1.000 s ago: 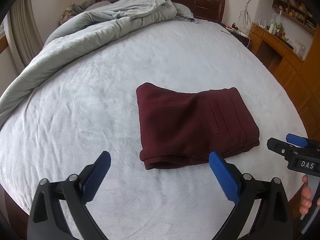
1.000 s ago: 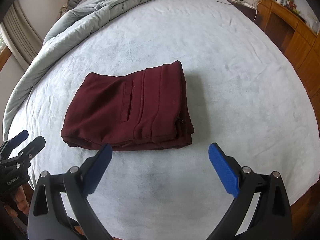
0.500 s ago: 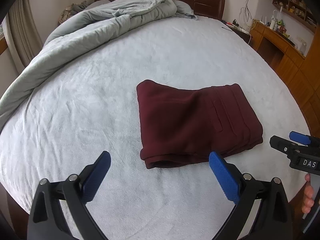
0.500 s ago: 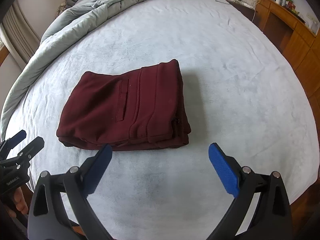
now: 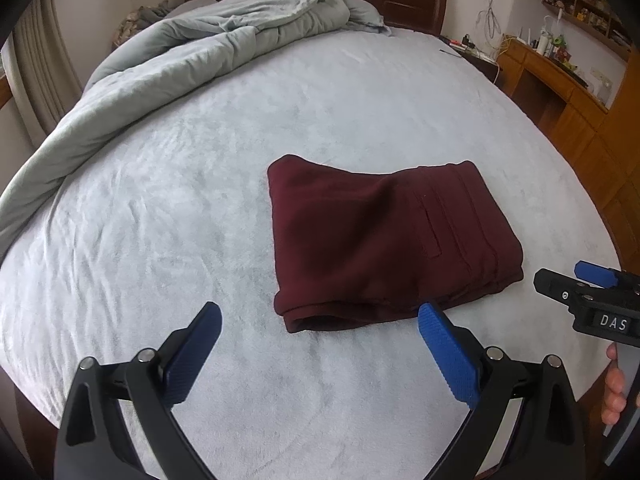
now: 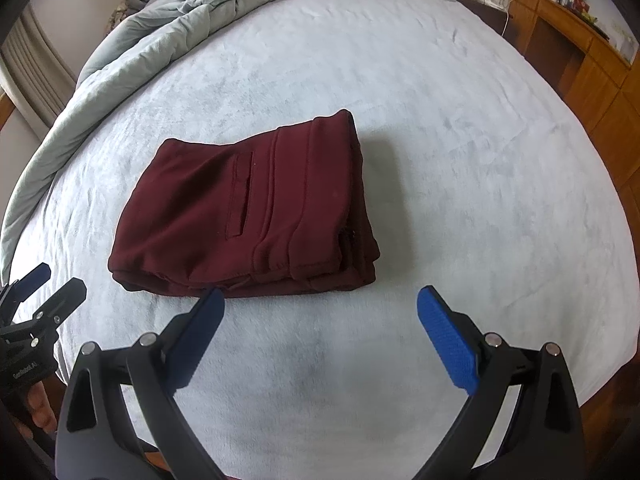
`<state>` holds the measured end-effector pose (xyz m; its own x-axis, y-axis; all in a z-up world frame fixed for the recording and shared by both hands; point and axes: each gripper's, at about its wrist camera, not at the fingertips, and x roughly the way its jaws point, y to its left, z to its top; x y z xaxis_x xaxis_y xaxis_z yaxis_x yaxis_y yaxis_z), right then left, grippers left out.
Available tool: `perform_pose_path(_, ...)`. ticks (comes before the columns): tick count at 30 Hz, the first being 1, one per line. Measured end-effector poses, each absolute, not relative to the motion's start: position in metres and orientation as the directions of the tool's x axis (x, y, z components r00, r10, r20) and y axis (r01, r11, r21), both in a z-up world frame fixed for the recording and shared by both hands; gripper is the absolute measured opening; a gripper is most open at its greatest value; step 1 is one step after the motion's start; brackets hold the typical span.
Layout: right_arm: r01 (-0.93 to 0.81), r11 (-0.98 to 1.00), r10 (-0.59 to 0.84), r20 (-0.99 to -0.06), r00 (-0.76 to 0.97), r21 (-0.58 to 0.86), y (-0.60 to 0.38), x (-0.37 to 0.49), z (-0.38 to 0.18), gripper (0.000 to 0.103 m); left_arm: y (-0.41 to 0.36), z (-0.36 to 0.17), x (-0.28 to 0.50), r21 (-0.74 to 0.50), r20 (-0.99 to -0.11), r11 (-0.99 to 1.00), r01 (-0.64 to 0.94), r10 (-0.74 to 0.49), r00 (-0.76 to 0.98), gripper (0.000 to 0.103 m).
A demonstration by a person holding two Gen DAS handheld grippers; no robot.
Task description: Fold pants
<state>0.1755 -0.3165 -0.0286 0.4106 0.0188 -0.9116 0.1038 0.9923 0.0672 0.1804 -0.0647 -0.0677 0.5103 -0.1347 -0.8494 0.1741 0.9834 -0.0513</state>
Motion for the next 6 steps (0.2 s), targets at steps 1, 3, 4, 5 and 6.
perform_pose_path(1,0.107,0.992,0.021,-0.912,0.410,0.071,-0.3169,0.1748,-0.0283,0.097,-0.0638,-0.0670,0.1802,-0.057,-0.852,0.984,0.169,-0.136,0.505,0.099)
perform_pose_path(3,0.111,0.991,0.027,-0.911,0.411,0.079,-0.3179,0.1736,-0.0273,0.097,-0.0618,-0.0647,0.1791,-0.070,-0.852,0.984,0.162,-0.144,0.504,0.099)
perform_pose_path(4,0.113,0.990,0.028,-0.910,0.413,0.082,-0.3185,0.1729,-0.0258,0.097,-0.0609,-0.0634,0.1787,-0.072,-0.851,0.985,0.160,-0.144,0.505,0.099)
perform_pose_path(5,0.115,0.990,0.027,-0.909,0.416,0.082,-0.3189,0.1721,-0.0247,0.097,-0.0606,-0.0616,0.1773,-0.069,-0.850,0.985,0.158,-0.141,0.507,0.099)
perform_pose_path(6,0.116,0.990,0.027,-0.908,0.418,0.083,-0.3193,0.1714,-0.0233,0.097,-0.0605,-0.0597,0.1759,-0.065,-0.849,0.985,0.158,-0.138,0.510,0.099)
